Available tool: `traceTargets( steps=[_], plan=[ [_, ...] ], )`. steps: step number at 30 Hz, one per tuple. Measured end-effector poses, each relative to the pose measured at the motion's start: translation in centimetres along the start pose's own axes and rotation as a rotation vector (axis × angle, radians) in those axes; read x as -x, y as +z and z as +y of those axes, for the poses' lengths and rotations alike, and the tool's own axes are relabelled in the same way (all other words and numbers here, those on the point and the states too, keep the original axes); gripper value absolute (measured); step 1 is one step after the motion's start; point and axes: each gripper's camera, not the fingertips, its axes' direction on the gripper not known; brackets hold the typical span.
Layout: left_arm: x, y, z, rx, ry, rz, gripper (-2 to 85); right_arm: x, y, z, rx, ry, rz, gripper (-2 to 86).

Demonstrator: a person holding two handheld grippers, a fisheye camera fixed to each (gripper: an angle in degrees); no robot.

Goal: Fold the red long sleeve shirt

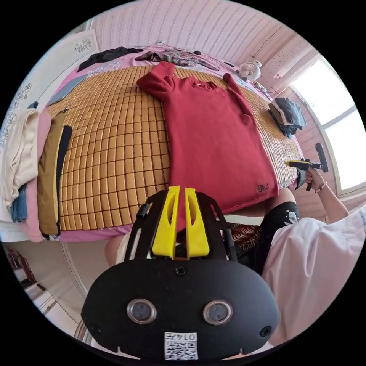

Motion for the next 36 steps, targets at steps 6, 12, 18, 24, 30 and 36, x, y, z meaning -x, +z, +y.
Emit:
traceTargets(
  steps=[6, 12, 18, 24, 30, 36],
  plan=[
    [-6.1, 8.9, -11.9, -0.031, 0.163, 0.154, -0.5, -8.2, -3.4, -14.3, -0.336, 0.269, -0.107, 8.5],
    [-10.3, 16.6, -17.4, 0.101, 0.298, -0.059, -1.0, -12.9, 0.0, -26.7, -0.266, 0.324, -0.087, 8.3],
    [-8.4, 17.6, -17.4, 0.049, 0.202, 0.060, -1.0, -15.9, 1.3, -31.4, -0.188, 0.320, -0.153, 3.0],
    [-8.1, 18.4, -18.3, 0.058, 0.162, 0.091, -1.0, -19.2, -11.6, -15.2, -0.593, 0.314, -0.241, 1.2],
    [-8.8, 18.0, -19.4, 0.027, 0.168, 0.170, -1.0, -19.8, -12.5, 4.2, -0.300, 0.362, -0.081, 6.4],
    [-12.1, 18.0, -22.7, -0.002, 0.278, 0.192, -0.9, -28.8, -15.0, 6.5, -0.389, 0.597, 0.045, 9.1]
  ],
)
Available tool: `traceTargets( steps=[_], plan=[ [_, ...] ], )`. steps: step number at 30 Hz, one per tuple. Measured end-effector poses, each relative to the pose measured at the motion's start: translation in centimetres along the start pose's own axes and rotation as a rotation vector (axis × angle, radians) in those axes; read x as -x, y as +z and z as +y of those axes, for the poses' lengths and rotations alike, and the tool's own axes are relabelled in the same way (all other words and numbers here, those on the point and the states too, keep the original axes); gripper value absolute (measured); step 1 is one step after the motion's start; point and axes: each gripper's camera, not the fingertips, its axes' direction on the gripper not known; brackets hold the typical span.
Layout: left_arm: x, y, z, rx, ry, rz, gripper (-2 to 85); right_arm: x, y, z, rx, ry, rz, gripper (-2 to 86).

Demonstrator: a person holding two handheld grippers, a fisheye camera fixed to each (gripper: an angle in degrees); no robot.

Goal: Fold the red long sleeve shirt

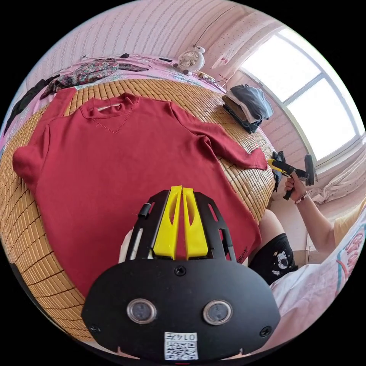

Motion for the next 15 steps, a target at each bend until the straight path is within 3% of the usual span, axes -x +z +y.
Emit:
traceTargets(
  steps=[5, 10, 15],
  plan=[
    [-0.7, 1.7, -4.3, 0.001, 0.031, 0.010, 0.3, -3.5, 5.8, -3.9, 0.095, 0.089, 0.366, 8.8],
    [-0.6, 5.1, -10.2, 0.017, 0.023, 0.012, 4.7, -4.8, 4.1, -1.3, 0.077, 0.050, 0.419, 9.7],
    [-1.1, 10.7, -12.8, 0.157, 0.008, -0.054, 5.8, -7.9, 3.5, 1.8, 0.022, 0.075, 0.275, 9.6]
  ],
)
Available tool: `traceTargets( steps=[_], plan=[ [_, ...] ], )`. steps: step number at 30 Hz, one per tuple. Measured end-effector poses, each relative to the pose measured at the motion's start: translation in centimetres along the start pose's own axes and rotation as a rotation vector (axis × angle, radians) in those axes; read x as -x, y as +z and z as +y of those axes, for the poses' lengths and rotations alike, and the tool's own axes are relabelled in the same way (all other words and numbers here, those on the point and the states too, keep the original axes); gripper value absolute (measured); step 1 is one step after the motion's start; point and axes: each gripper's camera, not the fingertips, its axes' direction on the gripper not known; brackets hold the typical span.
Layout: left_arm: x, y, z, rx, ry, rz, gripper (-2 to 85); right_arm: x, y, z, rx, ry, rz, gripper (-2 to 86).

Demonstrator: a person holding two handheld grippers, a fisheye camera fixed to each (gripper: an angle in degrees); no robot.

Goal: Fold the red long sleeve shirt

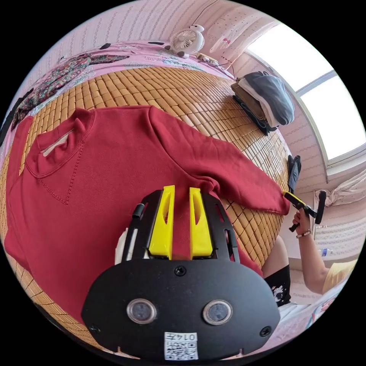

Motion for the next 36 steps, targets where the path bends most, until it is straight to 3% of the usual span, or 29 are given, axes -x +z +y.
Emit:
traceTargets(
  steps=[9, 15, 19, 23, 28, 31, 36],
  plan=[
    [-0.2, 0.3, 0.1, 0.002, 0.026, -0.029, 3.0, -4.1, -0.2, 0.6, 0.030, 0.065, -0.109, 10.5],
    [-0.6, 0.2, 0.0, 0.029, 0.043, -0.067, -0.7, -3.0, 1.5, 0.2, 0.067, -0.096, -0.119, 1.9],
    [-1.2, 0.0, 0.0, 0.023, 0.068, -0.108, -0.9, -6.2, -0.6, -4.0, -0.065, -0.084, -0.158, 1.4],
    [-2.5, 0.3, -1.2, -0.024, 0.051, -0.028, -0.5, -8.7, -2.9, -10.0, -0.174, -0.090, -0.104, 2.0],
    [-3.3, 0.2, -1.9, -0.115, -0.095, 0.168, 3.8, -11.3, -0.7, -14.2, -0.112, 0.039, 0.015, 5.3],
    [-2.5, -2.2, 0.8, -0.127, -0.067, 0.185, 5.8, -9.2, -1.1, -9.2, -0.151, -0.069, -0.076, 7.9],
    [0.4, -9.1, 14.8, -0.083, 0.084, -0.105, 6.2, -2.6, 2.8, 6.2, -0.011, -0.309, -0.203, 8.1]
  ],
)
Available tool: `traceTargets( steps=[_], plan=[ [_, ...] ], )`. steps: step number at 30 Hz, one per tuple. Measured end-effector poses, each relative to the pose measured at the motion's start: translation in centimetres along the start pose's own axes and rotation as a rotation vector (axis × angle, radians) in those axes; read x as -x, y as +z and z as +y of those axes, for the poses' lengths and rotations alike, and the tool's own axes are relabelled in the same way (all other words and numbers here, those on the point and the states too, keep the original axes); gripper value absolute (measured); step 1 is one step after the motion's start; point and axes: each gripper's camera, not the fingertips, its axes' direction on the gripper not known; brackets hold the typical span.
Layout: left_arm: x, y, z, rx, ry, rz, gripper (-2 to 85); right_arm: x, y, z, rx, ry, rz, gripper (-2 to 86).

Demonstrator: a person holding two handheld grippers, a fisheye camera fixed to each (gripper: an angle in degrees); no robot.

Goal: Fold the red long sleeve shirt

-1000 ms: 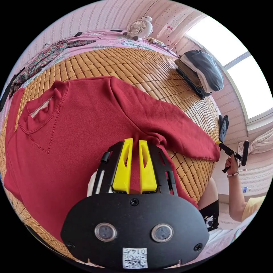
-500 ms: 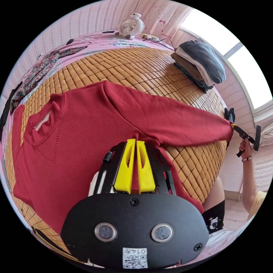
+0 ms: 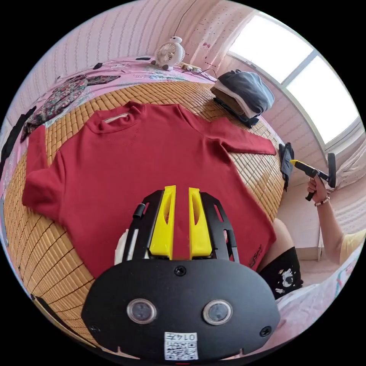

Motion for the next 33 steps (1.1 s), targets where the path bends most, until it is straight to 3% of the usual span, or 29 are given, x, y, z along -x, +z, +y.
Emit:
traceTargets(
  steps=[6, 9, 14, 17, 22, 28, 33],
  plan=[
    [3.1, -5.0, 17.9, 0.114, -0.255, -0.060, 6.5, 10.7, 6.5, 9.3, 0.161, -0.226, -0.070, 7.9],
    [2.8, -4.3, 22.7, 0.163, -0.312, -0.055, 7.2, 17.5, 8.9, 7.3, 0.139, -0.378, -0.242, 7.7],
    [2.7, -5.4, 25.4, 0.073, -0.314, -0.099, 6.4, 37.1, 13.2, 0.8, 0.055, -0.773, -0.358, 7.8],
    [2.7, -6.0, 27.0, 0.033, -0.305, -0.111, 6.2, 48.9, 17.4, -2.4, 0.027, -0.918, -0.316, 8.0],
    [3.4, -7.0, 29.1, 0.004, -0.321, -0.094, 6.0, 62.0, 28.3, -6.9, 0.060, -0.878, -0.159, 9.0],
    [6.1, -8.3, 31.6, -0.016, -0.358, 0.027, 4.2, 62.0, 42.4, -9.9, 0.328, -0.549, -0.128, 9.1],
    [7.8, -9.1, 33.2, -0.029, -0.385, 0.113, 1.9, 58.3, 42.4, -9.2, 0.315, -0.697, -0.236, 2.2]
  ],
)
